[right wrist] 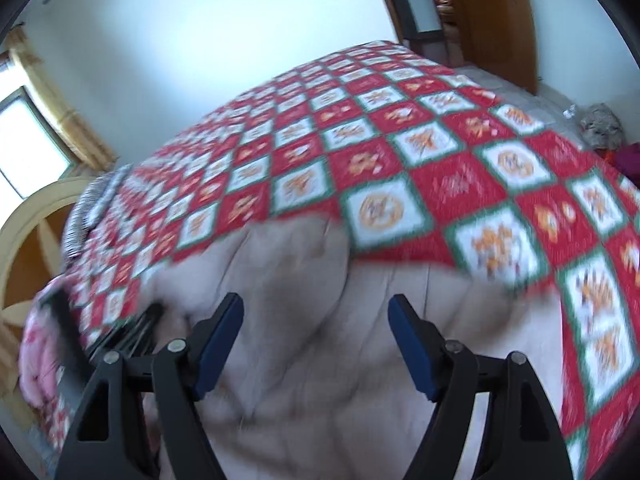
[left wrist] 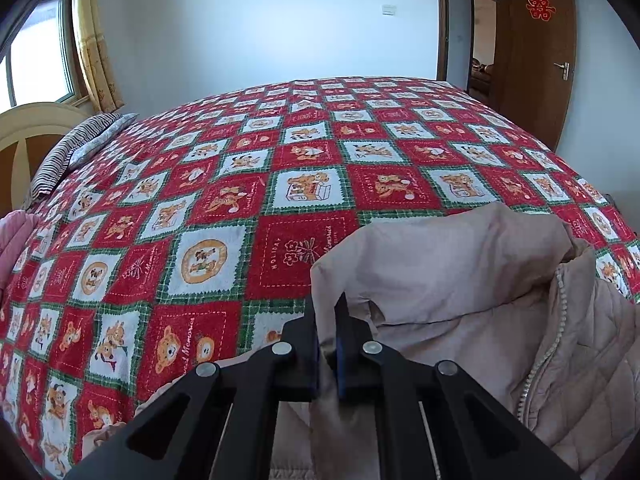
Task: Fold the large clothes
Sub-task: 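Grasp the jacket hem with the left gripper while the right gripper grasps the hem too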
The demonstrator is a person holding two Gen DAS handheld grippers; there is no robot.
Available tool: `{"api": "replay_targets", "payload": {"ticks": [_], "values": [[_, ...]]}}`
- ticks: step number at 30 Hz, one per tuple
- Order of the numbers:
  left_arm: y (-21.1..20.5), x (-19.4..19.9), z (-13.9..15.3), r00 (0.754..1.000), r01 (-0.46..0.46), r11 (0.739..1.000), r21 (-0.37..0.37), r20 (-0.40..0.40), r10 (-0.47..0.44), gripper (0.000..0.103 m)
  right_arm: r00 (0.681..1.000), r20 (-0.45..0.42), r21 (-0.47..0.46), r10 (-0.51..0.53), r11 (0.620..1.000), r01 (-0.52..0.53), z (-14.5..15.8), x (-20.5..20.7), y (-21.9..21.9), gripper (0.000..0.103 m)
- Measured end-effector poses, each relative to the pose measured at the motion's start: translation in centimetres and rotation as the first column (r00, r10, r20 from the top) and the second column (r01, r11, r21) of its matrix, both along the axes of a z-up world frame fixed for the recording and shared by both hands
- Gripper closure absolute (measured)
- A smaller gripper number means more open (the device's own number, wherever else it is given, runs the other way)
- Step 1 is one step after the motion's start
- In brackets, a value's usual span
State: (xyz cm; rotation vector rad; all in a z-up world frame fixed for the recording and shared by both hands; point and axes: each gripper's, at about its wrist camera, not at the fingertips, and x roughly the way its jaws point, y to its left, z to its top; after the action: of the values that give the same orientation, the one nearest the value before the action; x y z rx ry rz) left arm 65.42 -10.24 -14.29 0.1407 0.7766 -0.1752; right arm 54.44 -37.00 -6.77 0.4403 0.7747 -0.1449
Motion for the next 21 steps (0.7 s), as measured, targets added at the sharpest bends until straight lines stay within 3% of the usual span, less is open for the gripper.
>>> {"api": "replay_targets", "payload": {"ticks": [6, 8, 10, 12, 15, 21], "values": [[0.3, 0.2, -0.1, 1.000, 0.004, 1.000, -0.022, -0.011, -0.004, 0.098, 0.986, -0.161, 0.052, 0.037, 0.998, -0.029, -3.2, 6.0, -1.6, 0.027], [0.5, 0.2, 0.1, 1.000, 0.004, 1.000, -0.025, -0.013, -0.005, 0.098, 0.983, -0.175, 0.081, 0.062, 0.996, -0.048, -3.8, 5.7, -1.8, 0.041], [0.7, 0.0, 0.5, 1.000, 0.005, 1.000, -0.029, -0.010, -0.005, 0.098, 0.975, -0.194, 0.097, 0.110, 0.991, -0.092, -4.2, 4.9, -2.0, 0.070], [0.8, -0.3, 0.9, 1.000, 0.005, 0.999, -0.034, -0.007, -0.005, 0.098, 0.966, -0.214, 0.074, 0.143, 0.989, -0.130, -4.4, 3.6, -2.2, 0.084], [1.0, -1.1, 1.3, 1.000, 0.001, 1.000, -0.019, -0.009, -0.001, 0.099, 0.961, -0.215, 0.036, 0.175, 0.985, -0.171, -4.4, 1.7, -2.4, 0.090], [2.5, -2.7, 1.5, 0.999, -0.017, 1.000, -0.001, -0.046, 0.017, 0.100, 0.950, -0.240, -0.100, 0.199, 0.968, -0.229, -4.9, -0.8, -1.9, 0.094]]}}
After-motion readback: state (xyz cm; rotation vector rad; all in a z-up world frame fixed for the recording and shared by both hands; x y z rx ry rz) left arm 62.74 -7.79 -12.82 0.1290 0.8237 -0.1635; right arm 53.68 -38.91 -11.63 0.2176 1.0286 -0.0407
